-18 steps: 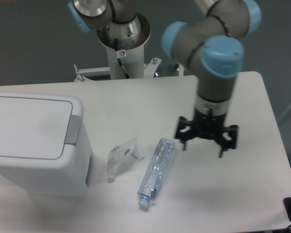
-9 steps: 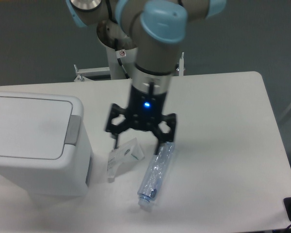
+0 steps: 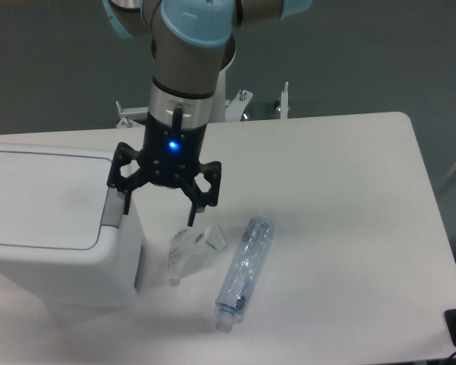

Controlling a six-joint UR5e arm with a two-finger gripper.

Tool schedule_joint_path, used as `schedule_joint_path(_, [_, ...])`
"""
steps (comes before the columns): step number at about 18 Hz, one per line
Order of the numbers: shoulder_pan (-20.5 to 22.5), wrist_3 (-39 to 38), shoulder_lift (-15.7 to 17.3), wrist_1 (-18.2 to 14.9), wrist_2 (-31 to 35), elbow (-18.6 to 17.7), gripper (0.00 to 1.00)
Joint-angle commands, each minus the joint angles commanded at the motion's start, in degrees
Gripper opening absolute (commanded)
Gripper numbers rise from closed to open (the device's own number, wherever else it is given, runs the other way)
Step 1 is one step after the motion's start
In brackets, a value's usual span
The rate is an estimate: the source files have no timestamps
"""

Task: Open the trash can
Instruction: 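Lower the gripper onto the lid edge and push it open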

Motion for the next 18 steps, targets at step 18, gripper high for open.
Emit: schedule_joint_path(18, [-0.53,-0.26,-1.23,-0.09,0.0,0.18,1.0])
